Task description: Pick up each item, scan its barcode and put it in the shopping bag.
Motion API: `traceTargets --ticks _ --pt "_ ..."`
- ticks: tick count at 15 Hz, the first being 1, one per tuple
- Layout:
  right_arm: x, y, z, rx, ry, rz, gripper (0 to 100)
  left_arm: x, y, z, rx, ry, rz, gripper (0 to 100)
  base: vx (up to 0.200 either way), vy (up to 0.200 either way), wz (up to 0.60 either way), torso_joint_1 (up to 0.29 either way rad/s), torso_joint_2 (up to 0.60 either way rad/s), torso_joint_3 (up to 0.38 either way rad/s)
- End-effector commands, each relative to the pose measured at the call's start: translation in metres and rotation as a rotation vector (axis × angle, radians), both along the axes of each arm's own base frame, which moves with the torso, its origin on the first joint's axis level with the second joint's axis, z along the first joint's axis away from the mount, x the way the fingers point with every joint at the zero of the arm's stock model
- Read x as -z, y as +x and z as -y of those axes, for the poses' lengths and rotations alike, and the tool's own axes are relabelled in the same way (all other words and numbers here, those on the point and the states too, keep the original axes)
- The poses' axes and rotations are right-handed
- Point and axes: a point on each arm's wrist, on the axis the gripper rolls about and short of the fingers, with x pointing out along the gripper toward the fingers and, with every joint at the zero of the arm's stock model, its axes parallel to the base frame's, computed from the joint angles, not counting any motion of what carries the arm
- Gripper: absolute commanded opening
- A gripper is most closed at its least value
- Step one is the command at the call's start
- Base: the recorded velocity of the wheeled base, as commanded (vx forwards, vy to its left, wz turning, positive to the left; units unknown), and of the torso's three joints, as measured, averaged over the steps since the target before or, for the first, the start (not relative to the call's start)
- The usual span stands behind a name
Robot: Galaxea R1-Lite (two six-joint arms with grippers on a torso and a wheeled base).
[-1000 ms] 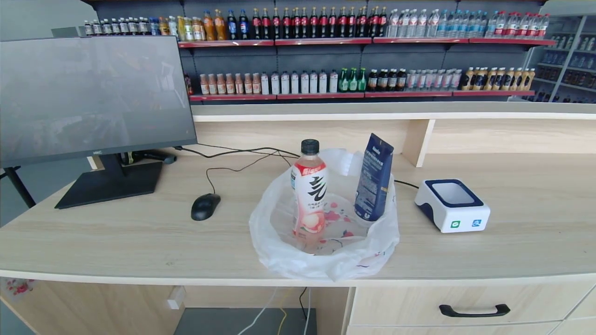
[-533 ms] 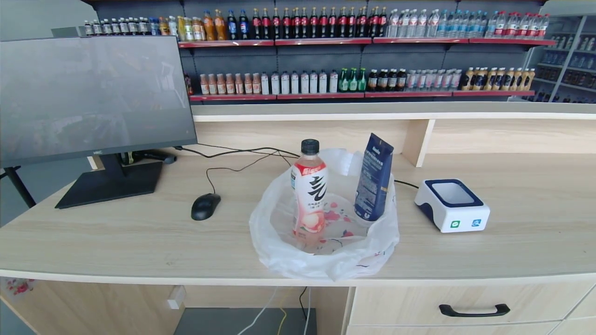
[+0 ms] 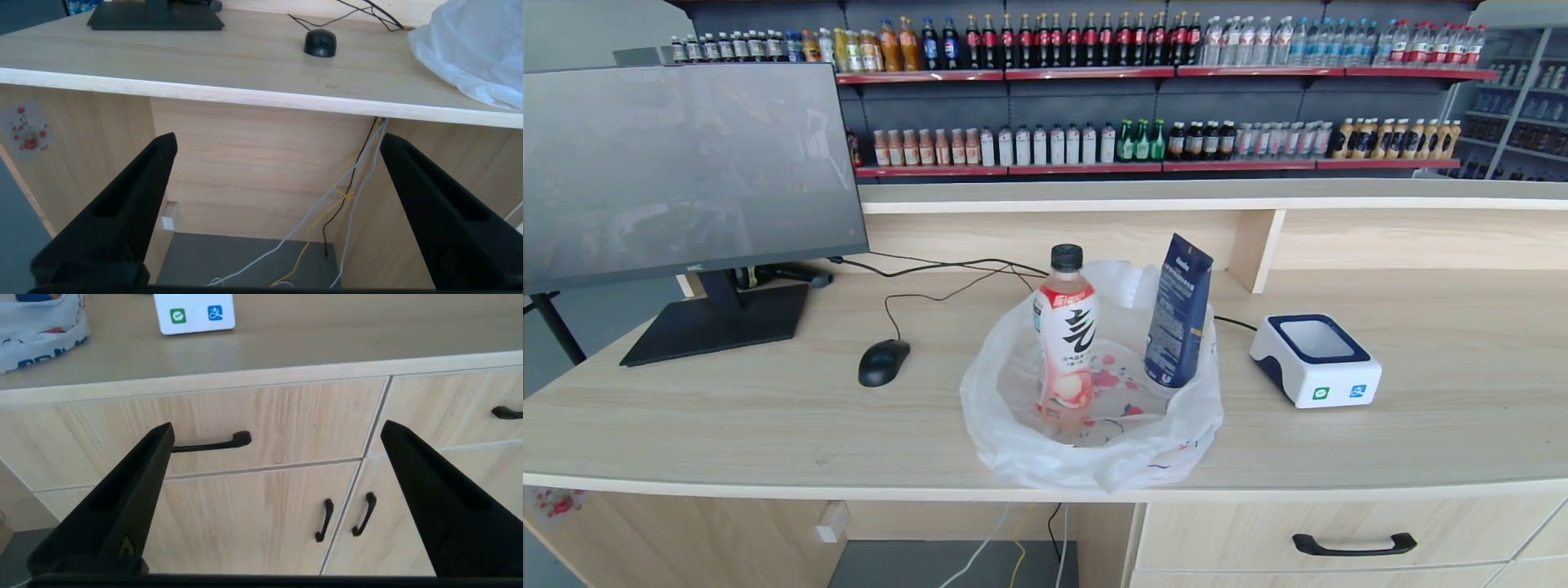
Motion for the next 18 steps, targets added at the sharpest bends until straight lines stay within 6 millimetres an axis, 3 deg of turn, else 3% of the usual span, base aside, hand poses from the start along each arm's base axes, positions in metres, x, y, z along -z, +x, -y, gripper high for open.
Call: traceTargets --ticks 1,5,7,10,18 --pt "0.0 0.0006 -0.0004 0.021 0.0 -0.01 100 0.0 0.0 0.0 -0.001 0.0 0.0 100 0.0 0.0 0.0 0.0 0.0 0.0" --pt "0.0012 -0.0026 -0.0018 0.046 0.026 0.032 100 0.0 0.0 0.0 -0.001 0.001 0.0 100 0.0 0.0 0.0 0.0 0.0 0.0" --pt "0.0087 -0.0034 -0.0064 -0.211 -0.023 0.033 100 0.0 0.0 0.0 -0.001 0.001 0.0 100 0.0 0.0 0.0 0.0 0.0 0.0" --pt "0.0091 -0.005 -0.0066 -0.205 -0.003 0.056 100 0.0 0.0 0.0 -0.001 0.0 0.0 100 0.0 0.0 0.0 0.0 0.0 0.0" --pt "0.0089 -0.0051 -0.0066 -0.205 -0.003 0.056 100 0.0002 0.0 0.0 -0.001 -0.002 -0.001 100 -0.2 0.0 0.0 0.002 0.01 0.002"
